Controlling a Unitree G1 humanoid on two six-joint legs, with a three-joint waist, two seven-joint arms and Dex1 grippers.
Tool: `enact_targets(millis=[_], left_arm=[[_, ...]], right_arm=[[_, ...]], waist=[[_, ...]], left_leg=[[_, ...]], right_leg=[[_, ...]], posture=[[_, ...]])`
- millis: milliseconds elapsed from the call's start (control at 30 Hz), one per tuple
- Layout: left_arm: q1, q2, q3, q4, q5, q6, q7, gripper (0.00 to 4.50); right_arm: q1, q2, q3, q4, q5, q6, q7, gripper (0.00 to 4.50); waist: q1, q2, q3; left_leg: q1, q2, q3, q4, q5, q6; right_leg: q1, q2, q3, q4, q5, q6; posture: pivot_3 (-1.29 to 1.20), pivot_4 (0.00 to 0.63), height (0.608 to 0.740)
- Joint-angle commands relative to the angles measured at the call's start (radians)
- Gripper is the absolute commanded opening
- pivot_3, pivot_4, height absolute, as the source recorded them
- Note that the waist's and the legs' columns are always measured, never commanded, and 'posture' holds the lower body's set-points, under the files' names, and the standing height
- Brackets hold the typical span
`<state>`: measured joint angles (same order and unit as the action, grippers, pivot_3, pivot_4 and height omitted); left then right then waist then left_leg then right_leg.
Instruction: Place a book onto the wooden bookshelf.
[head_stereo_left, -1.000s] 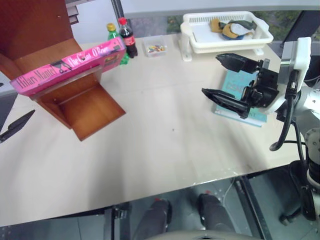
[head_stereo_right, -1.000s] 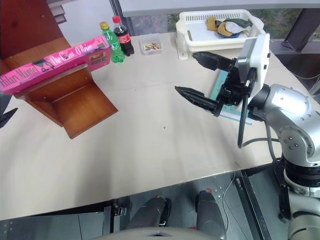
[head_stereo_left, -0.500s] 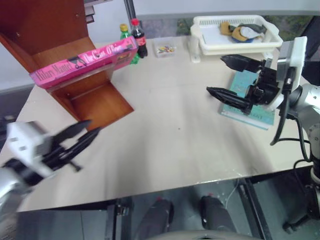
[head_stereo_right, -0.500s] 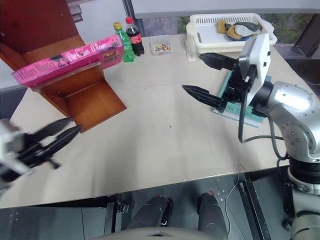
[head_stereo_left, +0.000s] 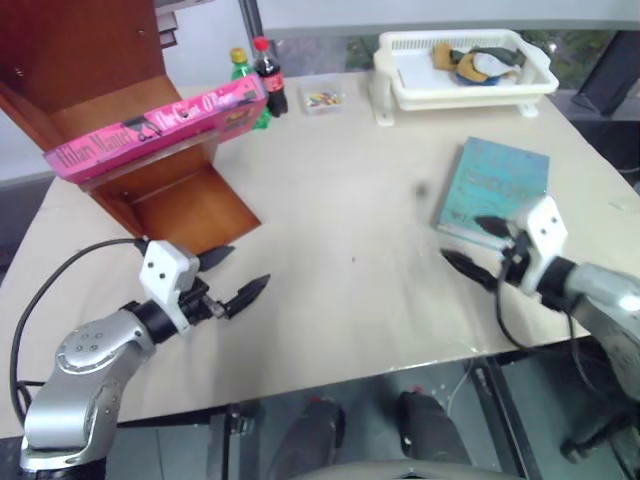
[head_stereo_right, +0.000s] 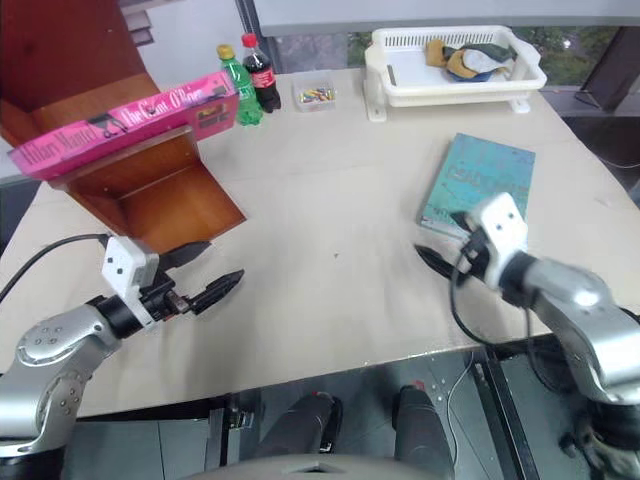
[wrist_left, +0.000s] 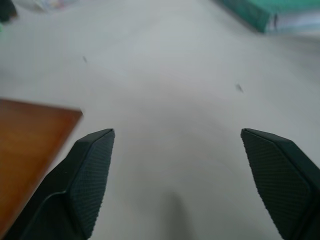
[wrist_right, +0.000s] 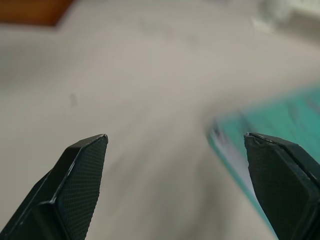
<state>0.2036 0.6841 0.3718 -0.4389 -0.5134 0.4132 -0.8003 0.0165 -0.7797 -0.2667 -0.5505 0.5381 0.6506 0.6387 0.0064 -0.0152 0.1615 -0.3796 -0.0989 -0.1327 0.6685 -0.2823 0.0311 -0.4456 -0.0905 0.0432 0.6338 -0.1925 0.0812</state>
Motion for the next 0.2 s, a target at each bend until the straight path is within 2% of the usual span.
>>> enact_targets(millis=[33, 200], left_arm=[[0.009, 0.033, 0.06, -0.012, -0.024, -0.02, -0.035, 4.4], [0.034, 0.085, 0.137, 0.048, -0.031, -0.028, -0.095, 4.4]], right_arm=[[0.062, -0.039, -0.117, -0.066, 0.007, -0.036, 0.054, 4.5], [0.209, -0.069, -0.282, -0.099, 0.022, -0.035, 0.124, 4.5]], waist=[[0.0, 0.0, 0.0], [0.004, 0.0, 0.0]], left_leg=[[0.001, 0.001, 0.0, 0.0, 0.0, 0.0], [0.001, 0.003, 0.001, 0.001, -0.002, 0.003]], right_leg=[[0.001, 0.001, 0.0, 0.0, 0.0, 0.0], [0.001, 0.003, 0.0, 0.0, 0.0, 0.0]], posture=[[0.0, 0.15, 0.74], [0.0, 0.15, 0.74]])
